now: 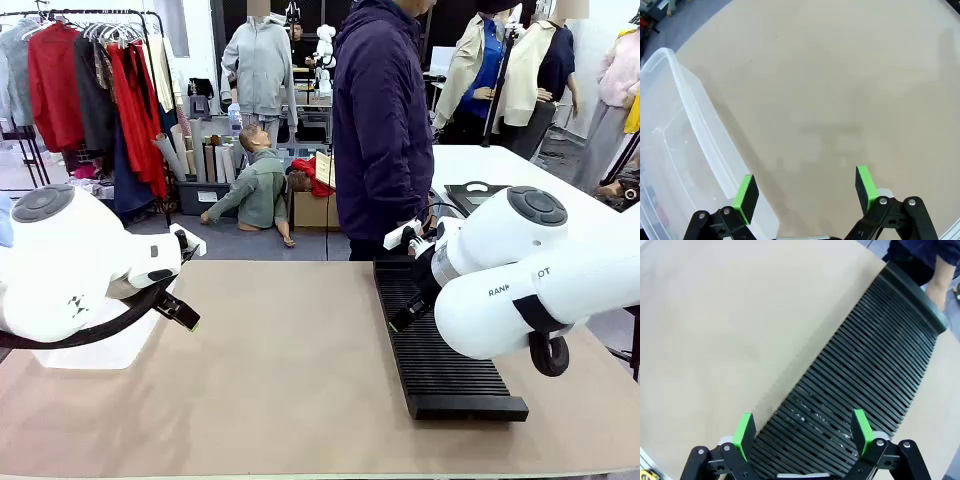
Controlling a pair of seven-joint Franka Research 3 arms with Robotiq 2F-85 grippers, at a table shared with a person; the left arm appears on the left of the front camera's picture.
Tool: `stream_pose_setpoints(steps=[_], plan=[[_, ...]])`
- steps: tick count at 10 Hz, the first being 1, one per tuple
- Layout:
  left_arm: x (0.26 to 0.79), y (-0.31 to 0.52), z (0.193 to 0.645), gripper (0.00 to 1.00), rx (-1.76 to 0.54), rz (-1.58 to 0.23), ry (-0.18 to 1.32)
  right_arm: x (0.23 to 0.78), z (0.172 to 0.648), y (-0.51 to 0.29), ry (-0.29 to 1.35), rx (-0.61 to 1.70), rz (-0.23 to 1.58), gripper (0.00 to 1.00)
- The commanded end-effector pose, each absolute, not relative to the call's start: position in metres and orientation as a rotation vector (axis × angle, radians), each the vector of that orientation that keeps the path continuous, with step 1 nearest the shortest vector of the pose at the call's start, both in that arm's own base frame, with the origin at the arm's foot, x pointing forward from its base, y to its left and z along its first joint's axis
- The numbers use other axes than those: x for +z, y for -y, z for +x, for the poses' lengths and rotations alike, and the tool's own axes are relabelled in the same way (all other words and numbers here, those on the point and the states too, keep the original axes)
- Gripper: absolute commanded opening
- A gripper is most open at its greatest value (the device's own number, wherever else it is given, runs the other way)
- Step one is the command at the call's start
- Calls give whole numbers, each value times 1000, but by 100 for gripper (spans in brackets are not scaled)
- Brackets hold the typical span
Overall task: Sort PCBs into racks and boxes based on the side picked up.
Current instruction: Pick up the Blank PCB handed by the Human.
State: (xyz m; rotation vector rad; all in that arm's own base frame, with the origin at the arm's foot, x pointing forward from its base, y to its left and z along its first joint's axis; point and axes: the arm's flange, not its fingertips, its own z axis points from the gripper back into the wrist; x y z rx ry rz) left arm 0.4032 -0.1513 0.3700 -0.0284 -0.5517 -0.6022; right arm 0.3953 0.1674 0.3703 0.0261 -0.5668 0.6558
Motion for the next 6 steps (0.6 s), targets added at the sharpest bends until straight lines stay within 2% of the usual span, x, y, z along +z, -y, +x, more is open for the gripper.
stream_pose_setpoints(steps=[1,6], plan=[[370,151,403,100,-602,-28,552,370,395,-167,567,656,26,100],[370,151,403,100,-602,-28,552,370,395,-167,567,656,26,100]])
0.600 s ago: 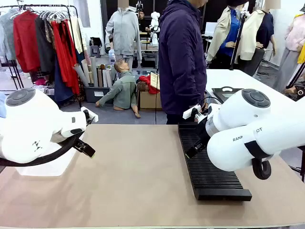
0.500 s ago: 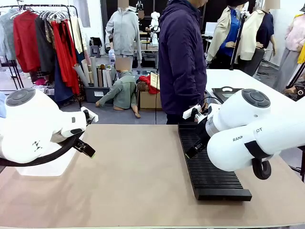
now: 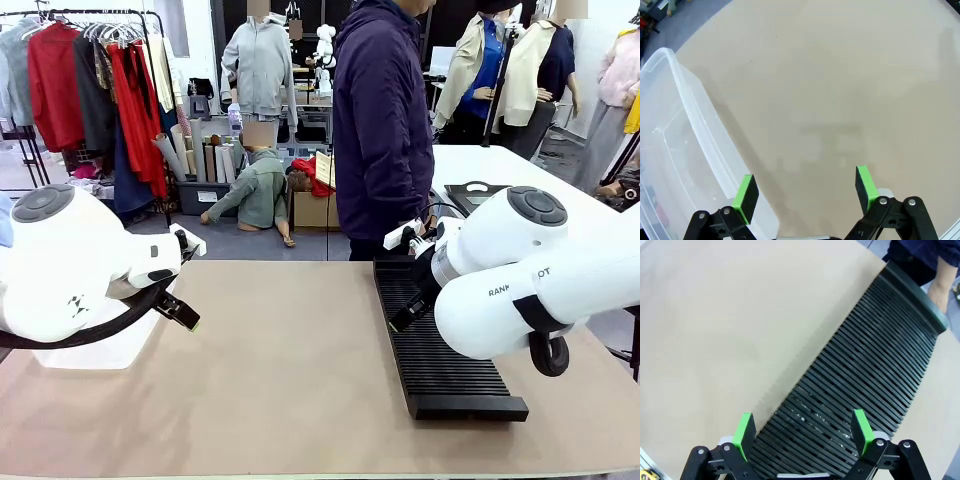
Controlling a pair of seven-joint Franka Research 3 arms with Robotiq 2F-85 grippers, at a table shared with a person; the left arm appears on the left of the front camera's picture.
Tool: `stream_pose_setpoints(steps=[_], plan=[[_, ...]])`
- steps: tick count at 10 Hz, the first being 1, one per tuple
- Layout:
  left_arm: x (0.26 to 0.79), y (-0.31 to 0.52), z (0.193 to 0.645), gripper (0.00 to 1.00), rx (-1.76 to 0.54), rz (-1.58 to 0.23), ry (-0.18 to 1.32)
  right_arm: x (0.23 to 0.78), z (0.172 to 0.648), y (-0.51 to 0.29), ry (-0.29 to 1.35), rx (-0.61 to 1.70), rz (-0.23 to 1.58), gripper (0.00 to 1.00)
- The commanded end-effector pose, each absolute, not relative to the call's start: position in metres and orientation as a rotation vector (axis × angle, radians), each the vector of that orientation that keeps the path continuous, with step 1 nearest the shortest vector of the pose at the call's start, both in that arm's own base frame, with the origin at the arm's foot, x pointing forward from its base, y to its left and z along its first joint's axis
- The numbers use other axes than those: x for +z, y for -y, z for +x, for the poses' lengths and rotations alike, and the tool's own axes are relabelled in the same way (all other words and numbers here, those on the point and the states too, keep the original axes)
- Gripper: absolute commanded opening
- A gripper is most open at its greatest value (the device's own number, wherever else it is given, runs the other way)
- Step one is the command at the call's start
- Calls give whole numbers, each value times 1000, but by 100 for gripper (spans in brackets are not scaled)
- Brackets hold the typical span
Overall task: Sort PCBs into racks and boxes based on the side picked up.
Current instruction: Pick up the Blank PCB handed by the Human.
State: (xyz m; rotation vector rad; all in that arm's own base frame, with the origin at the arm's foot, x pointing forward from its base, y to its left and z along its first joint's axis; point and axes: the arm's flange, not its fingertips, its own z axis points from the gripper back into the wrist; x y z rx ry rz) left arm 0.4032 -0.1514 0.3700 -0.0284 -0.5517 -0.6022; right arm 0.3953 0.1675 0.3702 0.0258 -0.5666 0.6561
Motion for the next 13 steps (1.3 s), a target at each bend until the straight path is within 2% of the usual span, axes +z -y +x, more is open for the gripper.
stream_pose_setpoints(steps=[1,10,13], plan=[[370,151,403,100,-602,-28,552,370,395,-167,567,656,26,100],[378,147,418,100,-577,-35,539,390,405,-158,606,603,28,100],[406,133,445,100,-502,-159,476,419,429,-147,534,542,129,100]])
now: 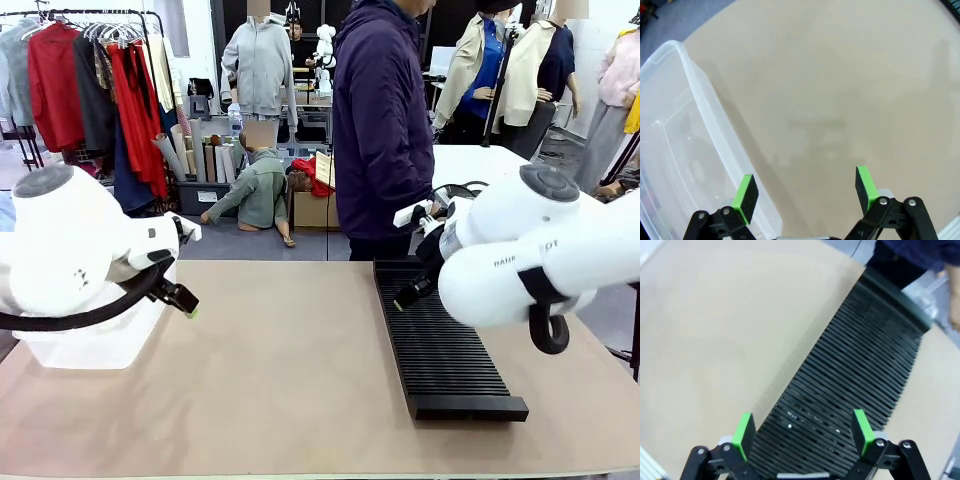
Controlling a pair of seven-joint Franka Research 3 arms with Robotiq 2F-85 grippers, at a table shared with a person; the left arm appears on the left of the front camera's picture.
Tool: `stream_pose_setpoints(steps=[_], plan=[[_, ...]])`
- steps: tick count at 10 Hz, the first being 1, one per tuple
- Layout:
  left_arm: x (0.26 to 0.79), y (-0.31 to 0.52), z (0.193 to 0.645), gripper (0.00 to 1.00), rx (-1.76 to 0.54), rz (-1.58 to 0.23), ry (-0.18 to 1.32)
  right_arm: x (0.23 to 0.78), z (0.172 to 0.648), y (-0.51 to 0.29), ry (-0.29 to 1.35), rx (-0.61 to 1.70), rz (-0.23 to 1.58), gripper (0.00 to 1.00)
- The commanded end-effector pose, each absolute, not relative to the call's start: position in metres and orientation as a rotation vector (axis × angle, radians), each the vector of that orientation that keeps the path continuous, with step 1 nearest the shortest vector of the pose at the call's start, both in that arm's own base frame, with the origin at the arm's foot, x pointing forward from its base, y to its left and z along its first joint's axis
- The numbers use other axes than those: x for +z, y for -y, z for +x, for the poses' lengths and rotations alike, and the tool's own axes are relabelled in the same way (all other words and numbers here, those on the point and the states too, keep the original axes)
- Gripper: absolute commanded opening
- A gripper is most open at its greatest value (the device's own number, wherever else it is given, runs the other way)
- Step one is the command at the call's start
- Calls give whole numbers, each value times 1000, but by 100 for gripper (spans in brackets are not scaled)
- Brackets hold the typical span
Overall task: Sort PCBs into racks and boxes based on the side picked up.
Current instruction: Pick up the Blank PCB handed by the Human.
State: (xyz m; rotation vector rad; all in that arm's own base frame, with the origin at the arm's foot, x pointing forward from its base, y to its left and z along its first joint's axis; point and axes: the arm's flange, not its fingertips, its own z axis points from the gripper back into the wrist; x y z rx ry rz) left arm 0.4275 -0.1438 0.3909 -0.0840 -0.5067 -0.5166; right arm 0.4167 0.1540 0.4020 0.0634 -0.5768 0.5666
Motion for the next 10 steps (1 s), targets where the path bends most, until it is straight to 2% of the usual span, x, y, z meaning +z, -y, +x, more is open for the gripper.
stream_pose_setpoints(steps=[1,3,5,9,10], plan=[[421,128,456,100,-477,-227,434,434,437,-142,523,498,161,100],[455,122,469,100,-420,-329,431,463,443,-135,495,403,207,100],[483,112,474,100,-352,-398,434,486,444,-116,519,335,366,100],[533,42,488,100,-239,-906,346,520,443,-36,597,198,853,100],[538,23,491,100,-184,-957,356,524,437,-17,630,181,921,100]])
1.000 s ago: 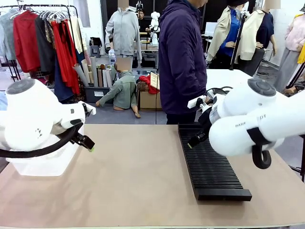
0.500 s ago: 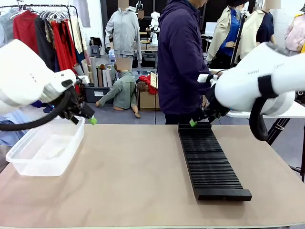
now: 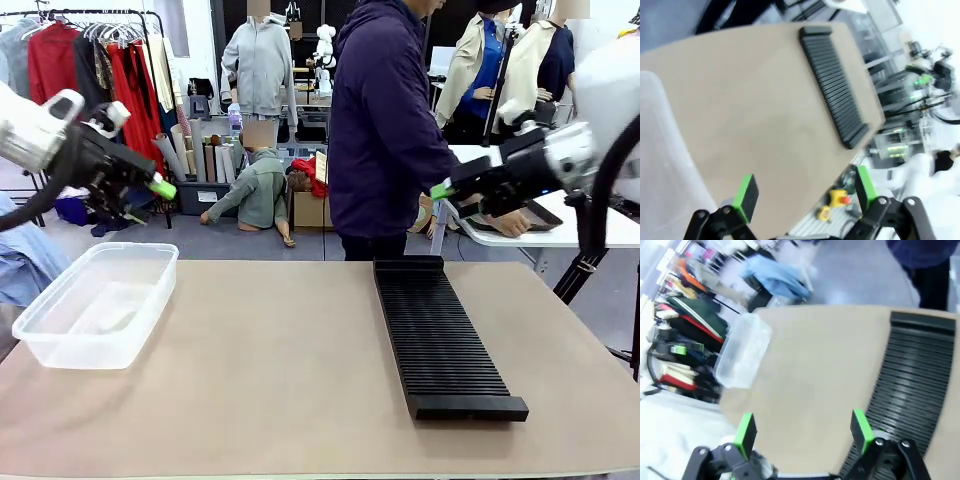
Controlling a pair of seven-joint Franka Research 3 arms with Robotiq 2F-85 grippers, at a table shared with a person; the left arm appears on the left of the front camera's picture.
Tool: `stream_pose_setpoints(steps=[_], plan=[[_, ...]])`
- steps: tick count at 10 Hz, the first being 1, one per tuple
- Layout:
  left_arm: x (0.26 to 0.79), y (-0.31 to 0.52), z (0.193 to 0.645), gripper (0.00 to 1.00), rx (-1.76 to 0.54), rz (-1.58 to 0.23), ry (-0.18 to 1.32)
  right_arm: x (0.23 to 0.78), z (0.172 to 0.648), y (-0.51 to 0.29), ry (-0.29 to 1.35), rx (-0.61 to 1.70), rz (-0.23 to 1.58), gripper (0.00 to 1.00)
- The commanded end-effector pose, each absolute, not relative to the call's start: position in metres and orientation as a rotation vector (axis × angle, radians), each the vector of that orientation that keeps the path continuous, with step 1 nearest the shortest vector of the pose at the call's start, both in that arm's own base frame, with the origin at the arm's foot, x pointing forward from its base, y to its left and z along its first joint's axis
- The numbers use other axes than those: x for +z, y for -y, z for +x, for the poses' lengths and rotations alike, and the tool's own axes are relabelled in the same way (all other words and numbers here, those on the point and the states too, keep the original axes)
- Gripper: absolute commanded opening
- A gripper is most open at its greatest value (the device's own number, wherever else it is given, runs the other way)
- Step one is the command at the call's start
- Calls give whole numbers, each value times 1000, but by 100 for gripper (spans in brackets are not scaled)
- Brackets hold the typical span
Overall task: Sort PCBs into racks and boxes based on the side picked up.
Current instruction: Pick up the Blank PCB handed by the Human.
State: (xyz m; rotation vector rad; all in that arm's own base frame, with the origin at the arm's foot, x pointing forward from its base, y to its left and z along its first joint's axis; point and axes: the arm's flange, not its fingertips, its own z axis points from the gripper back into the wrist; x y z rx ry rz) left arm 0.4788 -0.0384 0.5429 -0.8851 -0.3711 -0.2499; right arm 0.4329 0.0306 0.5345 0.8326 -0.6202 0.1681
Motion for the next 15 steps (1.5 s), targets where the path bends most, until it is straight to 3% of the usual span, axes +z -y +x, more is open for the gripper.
stream_pose_setpoints(steps=[1,8,11,12,15], plan=[[539,-1,490,100,-128,-1013,358,526,429,2,659,165,995,100],[511,-120,448,100,112,-1254,531,508,390,87,785,27,1235,100],[506,-125,447,100,47,-1244,576,510,386,95,752,10,1225,100],[508,-130,449,100,135,-1230,510,510,386,95,752,10,1225,100],[508,-130,449,100,135,-1230,510,510,386,95,752,10,1225,100]])
